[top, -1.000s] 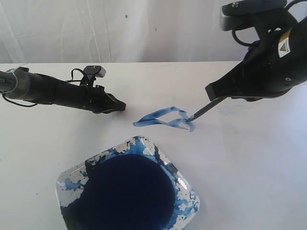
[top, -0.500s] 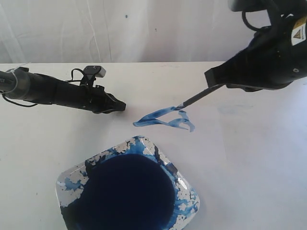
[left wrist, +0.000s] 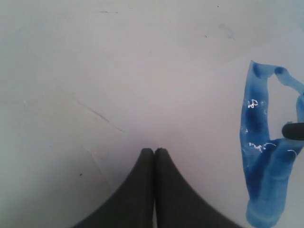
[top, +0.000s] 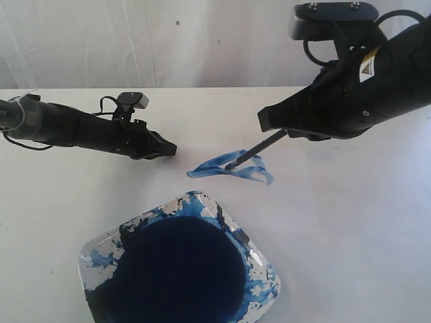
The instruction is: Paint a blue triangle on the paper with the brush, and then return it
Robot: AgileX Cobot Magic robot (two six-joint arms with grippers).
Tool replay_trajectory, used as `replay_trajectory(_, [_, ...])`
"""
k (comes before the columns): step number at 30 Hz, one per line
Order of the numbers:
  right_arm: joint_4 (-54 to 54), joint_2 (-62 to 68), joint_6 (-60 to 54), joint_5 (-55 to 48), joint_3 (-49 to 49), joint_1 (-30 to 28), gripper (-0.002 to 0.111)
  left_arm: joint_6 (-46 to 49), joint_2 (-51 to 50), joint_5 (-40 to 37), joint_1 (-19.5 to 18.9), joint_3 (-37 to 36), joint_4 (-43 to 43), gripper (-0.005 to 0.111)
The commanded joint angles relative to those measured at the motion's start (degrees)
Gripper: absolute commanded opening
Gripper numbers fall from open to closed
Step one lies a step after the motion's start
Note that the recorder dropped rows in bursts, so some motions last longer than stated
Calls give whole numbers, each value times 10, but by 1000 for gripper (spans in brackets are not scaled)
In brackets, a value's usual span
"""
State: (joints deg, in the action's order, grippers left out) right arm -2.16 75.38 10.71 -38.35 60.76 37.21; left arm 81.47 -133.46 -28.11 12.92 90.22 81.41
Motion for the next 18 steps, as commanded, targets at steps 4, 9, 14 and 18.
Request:
replay_trajectory(4, [7,1,-16,-14,-2,1,0,-3,0,-4,2,1,7,0])
replay_trajectory(9, [7,1,-21,-47,-2,1,0,-3,0,-4,2,1,7,0])
replay_trajectory(14, [7,1,-30,-78,-2,1,0,-3,0,-4,2,1,7,0])
replay_trajectory(18, [-2,1,-30,-91,-2,1,0,-3,0,-4,2,1,7,0])
